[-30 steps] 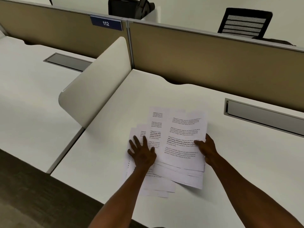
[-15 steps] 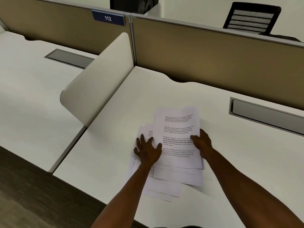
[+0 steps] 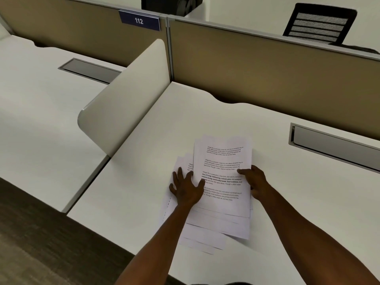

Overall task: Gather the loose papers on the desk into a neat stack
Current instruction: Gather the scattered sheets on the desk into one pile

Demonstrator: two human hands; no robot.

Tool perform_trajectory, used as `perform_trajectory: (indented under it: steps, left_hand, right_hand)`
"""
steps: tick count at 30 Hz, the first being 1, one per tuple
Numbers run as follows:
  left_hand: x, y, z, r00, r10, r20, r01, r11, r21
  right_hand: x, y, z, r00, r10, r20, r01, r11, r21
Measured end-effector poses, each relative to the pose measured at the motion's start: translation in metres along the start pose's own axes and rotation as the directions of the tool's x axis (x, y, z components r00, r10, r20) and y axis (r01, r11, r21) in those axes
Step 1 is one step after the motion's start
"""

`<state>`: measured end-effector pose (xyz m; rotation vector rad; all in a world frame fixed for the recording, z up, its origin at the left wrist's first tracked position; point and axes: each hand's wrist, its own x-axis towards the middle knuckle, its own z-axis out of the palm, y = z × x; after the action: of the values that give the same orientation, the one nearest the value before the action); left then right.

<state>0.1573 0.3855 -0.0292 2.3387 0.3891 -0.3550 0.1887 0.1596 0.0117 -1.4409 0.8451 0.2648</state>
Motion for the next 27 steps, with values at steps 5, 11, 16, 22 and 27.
perform_trajectory:
  steps: [5, 11, 16, 22, 27]
  left_hand:
    - [-0.001, 0.002, 0.0, 1.0, 0.003, 0.003, -0.003, 1.0, 0.0]
    - [-0.002, 0.001, -0.004, 0.998, 0.004, 0.065, -0.005, 1.0, 0.025]
    - [-0.007, 0.001, -0.019, 0.999, -0.037, 0.004, 0.037, 0.972, -0.233]
    - [-0.036, -0.034, -0.036, 0.95, -0.152, -0.272, 0.082, 0.964, -0.253]
    - [-0.062, -0.065, -0.022, 0.974, -0.079, -0.214, 0.099, 0.991, 0.086]
  right_hand:
    - [-0.005, 0.005, 0.007, 0.995, -0.092, -0.032, 0.092, 0.996, 0.012]
    - [-0.012, 0.016, 0.002, 0.993, -0.077, -0.091, 0.08, 0.996, 0.032]
    - [-0.02, 0.023, -0.008, 0.996, 0.026, -0.086, -0.015, 0.992, 0.123]
    - [-0.038, 0.045, -0.035, 1.0, -0.002, -0.026, 0.003, 0.999, 0.054]
    - [-0.05, 0.067, -0.032, 1.0, -0.012, -0.02, 0.013, 0.999, 0.045]
